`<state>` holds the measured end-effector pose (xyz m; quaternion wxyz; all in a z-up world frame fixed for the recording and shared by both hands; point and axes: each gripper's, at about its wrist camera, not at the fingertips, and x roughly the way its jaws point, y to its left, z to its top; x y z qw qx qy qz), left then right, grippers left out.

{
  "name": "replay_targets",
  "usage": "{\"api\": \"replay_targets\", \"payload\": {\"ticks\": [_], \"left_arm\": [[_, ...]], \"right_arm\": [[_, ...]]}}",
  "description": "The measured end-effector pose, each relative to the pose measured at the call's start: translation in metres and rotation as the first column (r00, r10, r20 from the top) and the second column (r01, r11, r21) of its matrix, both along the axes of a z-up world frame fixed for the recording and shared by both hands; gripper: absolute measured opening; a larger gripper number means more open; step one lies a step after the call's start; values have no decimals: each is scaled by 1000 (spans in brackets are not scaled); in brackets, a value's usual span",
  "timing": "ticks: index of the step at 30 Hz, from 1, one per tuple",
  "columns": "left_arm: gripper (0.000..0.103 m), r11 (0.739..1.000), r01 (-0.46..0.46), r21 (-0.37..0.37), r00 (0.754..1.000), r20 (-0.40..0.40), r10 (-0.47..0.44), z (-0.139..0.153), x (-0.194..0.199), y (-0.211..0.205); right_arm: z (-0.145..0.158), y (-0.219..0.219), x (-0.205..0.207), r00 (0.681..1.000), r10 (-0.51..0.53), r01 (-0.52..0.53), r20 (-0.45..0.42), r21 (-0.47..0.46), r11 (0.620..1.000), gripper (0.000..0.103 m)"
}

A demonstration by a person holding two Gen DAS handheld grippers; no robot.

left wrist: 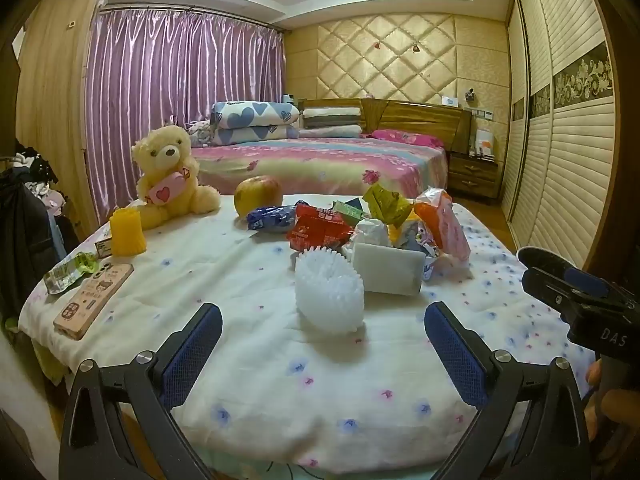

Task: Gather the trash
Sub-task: 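Move left tool to the white mesh net while right tool approaches the white sponge block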

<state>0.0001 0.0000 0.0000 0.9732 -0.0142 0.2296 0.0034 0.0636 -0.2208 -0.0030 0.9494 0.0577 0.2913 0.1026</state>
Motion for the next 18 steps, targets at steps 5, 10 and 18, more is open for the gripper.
{"api": "replay_targets", "payload": {"ticks": [5, 10, 18], "left_arm": [[102, 1000, 0, -2, 1000, -3, 0, 0, 0, 0], [102, 1000, 0, 1, 1000, 0, 0, 0, 0, 0], [102, 1000, 0, -2, 1000, -1, 0, 0, 0, 1]], "right_arm": [[0, 1, 0, 1000, 1, -1, -2, -1, 1000, 103], [0, 1, 0, 1000, 0, 0, -1, 1, 1000, 103], [0, 1, 0, 1000, 1, -1, -1, 4, 1000, 103]]}}
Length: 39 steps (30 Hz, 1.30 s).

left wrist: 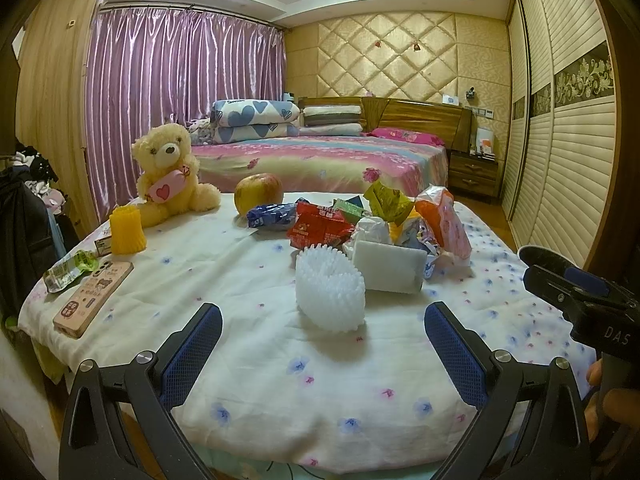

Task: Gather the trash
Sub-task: 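Move left tool to the white mesh net while right tool approaches the white sponge block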

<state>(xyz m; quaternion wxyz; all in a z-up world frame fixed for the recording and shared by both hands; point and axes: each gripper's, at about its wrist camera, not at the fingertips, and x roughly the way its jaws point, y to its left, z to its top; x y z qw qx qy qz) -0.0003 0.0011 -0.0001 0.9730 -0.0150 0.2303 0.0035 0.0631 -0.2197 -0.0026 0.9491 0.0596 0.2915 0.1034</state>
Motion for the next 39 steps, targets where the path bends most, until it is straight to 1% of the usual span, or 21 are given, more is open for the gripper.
{"api": "replay_targets", "payload": {"ticks": [14, 19, 24, 26, 28, 29, 31, 32, 33, 35, 37, 39], "left_arm": [[102, 1000, -1, 0, 1000, -3, 1, -4, 2, 1], [102, 1000, -6, -6, 1000, -31, 6, -11, 10, 2], [101, 999, -4, -37, 995, -103, 0, -13, 17, 5], [101, 999, -6, -44, 995, -100, 2, -15, 21, 7], [101, 998, -13, -62, 993, -116, 6, -18, 28, 10], [101, 996, -14, -87, 995, -103, 5, -20, 33, 11], [100, 993, -16, -121, 993, -120, 1, -23, 40, 13], [98, 992, -14, -127, 991, -131, -3, -24, 44, 14], [96, 989, -10, -147, 993, -114, -7, -25, 47, 15], [93, 990, -1, -140, 993, -118, -16, -27, 55, 17], [90, 992, 2, -123, 990, -138, -20, -31, 64, 18], [84, 990, 13, -139, 987, -157, -35, -36, 73, 20]], "right_arm": [[-2, 4, 0, 1000, 5, -5, -9, 6, 1000, 103], [-5, 4, 1, 1000, 9, -9, -21, 14, 1000, 103], [-10, 0, 7, 999, 19, -18, -42, 33, 999, 103], [-10, 1, 9, 999, 24, -23, -48, 39, 999, 103], [-11, 1, 12, 998, 32, -30, -58, 41, 999, 103], [-12, 1, 14, 997, 35, -32, -64, 42, 999, 103], [-14, 2, 19, 996, 44, -40, -82, 49, 998, 103], [-15, 2, 21, 995, 46, -42, -89, 52, 998, 102], [-17, 2, 24, 994, 50, -45, -98, 56, 997, 101], [-21, 4, 29, 991, 66, -58, -119, 65, 996, 95], [-24, 5, 34, 987, 77, -67, -140, 74, 995, 89], [-28, 5, 38, 984, 86, -73, -158, 83, 994, 85]]}}
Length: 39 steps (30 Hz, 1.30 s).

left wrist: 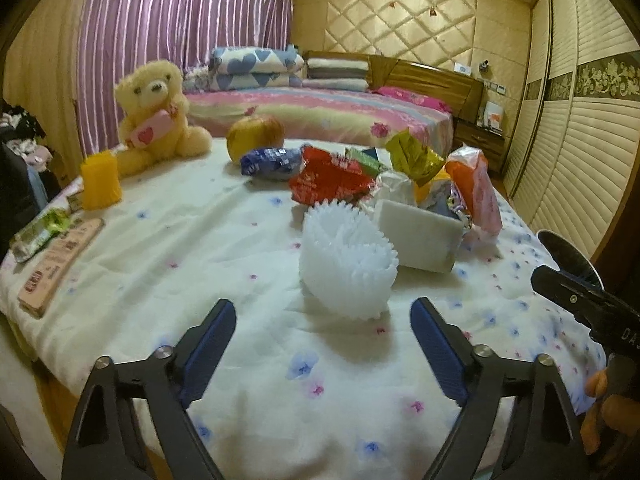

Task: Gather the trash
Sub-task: 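Move left tool to the white mesh net while right tool approaches the white sponge block, then close left tool on the mesh net while right tool grips the sponge block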

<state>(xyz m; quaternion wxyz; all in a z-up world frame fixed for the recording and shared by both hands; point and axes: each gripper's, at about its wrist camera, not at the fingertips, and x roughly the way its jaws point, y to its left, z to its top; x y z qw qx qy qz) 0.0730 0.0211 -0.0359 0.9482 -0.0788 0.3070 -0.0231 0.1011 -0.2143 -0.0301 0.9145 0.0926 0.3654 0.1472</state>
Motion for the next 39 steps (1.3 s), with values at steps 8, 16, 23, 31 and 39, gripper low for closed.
{"api": "replay_targets", "payload": {"ticks": [8, 16, 23, 31, 39], "left_arm": [[67, 996, 32, -79, 998, -56, -36, -12, 34, 5], [25, 995, 57, -81, 994, -90, -64, -20, 49, 21], [22, 990, 66, -125, 996, -50, -73, -20, 44, 24], [21, 989, 104, -104, 993, -52, -110, -12, 37, 12], [21, 979, 193, -72, 979, -59, -197, -3, 29, -24]], "right_arm": [[-8, 11, 21, 997, 51, -51, -55, 5, 999, 84], [-16, 35, 46, 988, 113, -112, -102, 15, 994, 82], [-28, 66, 67, 968, 183, -181, -174, 28, 983, 49], [-27, 51, 54, 971, 177, -172, -162, 43, 984, 26], [-20, 7, 38, 984, 87, -79, -155, 57, 995, 26]]}}
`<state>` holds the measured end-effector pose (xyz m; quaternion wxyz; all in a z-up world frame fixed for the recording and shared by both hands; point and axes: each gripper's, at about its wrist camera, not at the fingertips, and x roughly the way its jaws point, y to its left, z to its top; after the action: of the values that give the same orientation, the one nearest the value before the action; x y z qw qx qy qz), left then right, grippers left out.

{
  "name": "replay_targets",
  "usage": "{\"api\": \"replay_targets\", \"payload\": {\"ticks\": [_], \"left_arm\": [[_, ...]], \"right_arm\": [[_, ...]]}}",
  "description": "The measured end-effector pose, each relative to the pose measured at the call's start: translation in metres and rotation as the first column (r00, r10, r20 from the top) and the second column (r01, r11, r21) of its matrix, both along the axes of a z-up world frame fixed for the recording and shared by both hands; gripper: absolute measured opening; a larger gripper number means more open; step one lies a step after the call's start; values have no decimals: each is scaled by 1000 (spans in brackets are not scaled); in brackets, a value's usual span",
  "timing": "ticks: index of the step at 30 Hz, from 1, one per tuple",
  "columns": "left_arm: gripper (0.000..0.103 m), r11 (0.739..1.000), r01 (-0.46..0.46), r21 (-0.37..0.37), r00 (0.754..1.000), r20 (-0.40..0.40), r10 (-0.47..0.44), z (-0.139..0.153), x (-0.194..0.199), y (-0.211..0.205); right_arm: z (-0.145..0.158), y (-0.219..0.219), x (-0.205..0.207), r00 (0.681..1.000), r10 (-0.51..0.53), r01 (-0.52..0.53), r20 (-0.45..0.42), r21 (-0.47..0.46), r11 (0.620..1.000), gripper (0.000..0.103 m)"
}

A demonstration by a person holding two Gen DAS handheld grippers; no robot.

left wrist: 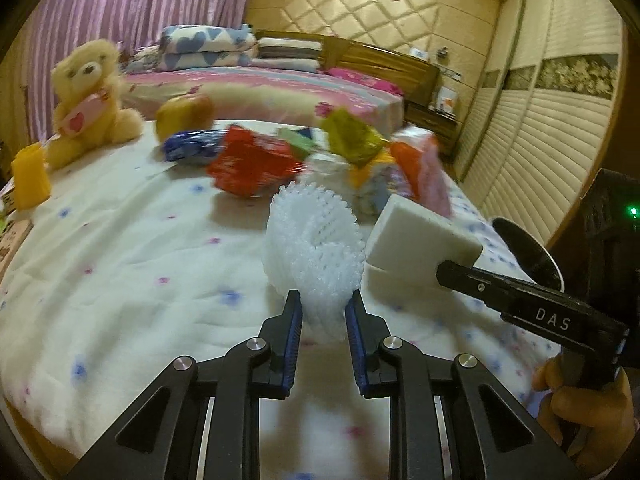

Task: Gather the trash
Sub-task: 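Close left tool on the mesh net while right tool grips the sponge block, then carry the mesh net and sponge block over the trash bin with both tools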

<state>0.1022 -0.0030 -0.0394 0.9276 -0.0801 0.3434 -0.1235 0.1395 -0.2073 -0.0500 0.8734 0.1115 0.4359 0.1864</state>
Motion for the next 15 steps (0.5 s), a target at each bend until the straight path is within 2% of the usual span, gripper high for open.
{"api": "replay_targets", "payload": {"ticks": [10, 15], "left_arm": [[21, 987, 150, 56, 989, -12, -150, 5, -4, -56], [21, 978, 195, 68, 981, -23, -194, 6, 4, -76]], "right_arm": [[11, -54, -21, 993, -112, 113, 20, -10, 994, 26], [11, -82, -31, 985, -175, 175, 17, -17, 984, 26]]}}
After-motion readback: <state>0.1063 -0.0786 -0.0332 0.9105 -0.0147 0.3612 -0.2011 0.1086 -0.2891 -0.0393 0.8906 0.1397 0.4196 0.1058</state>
